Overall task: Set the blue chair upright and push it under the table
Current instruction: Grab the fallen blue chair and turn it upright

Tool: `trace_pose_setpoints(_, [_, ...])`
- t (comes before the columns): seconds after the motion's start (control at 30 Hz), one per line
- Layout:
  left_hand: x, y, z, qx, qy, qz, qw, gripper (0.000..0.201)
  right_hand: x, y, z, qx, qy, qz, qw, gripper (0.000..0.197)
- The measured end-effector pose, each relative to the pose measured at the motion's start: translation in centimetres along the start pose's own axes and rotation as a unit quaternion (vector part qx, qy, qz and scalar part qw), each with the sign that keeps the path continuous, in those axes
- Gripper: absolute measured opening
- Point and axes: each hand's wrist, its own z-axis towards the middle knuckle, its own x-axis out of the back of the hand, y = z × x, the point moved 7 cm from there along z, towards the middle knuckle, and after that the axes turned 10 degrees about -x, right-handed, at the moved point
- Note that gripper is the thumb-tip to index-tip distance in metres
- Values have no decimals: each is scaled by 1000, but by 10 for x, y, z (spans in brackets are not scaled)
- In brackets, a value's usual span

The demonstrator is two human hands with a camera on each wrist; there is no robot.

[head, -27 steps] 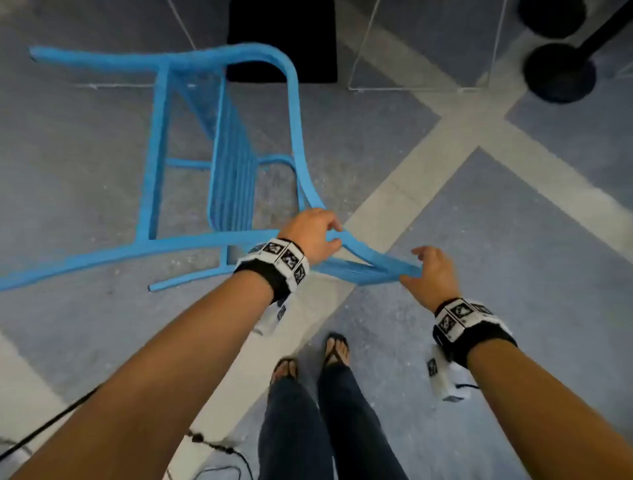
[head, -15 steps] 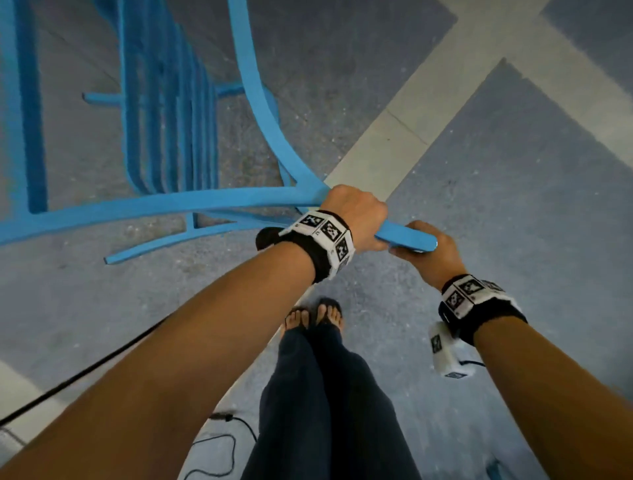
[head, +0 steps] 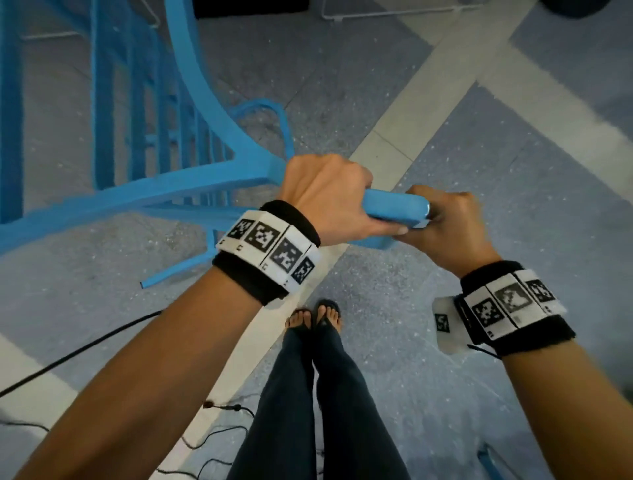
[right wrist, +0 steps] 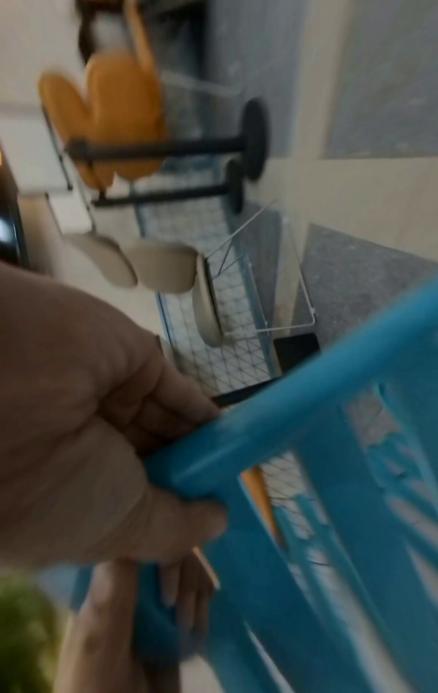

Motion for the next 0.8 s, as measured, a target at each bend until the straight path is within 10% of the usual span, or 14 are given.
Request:
trace_pose_setpoints(0.27, [129, 17, -60, 16, 132, -56, 990, 66, -10, 31, -31, -240, 14, 97, 966, 29])
trace_pose_setpoints(0.43, [177, 19, -99, 10, 243, -80, 967, 77, 14, -10, -46, -179, 99, 72, 976, 10])
trace_pose_setpoints(0.57, [218, 9, -125, -21, 338, -132, 932, 83, 49, -43, -44, -141, 152, 27, 978, 37])
trace_pose_setpoints(0.8, [257, -22, -229, -57, 475, -338, 811, 44, 95, -174, -73, -6, 190, -135, 972, 33])
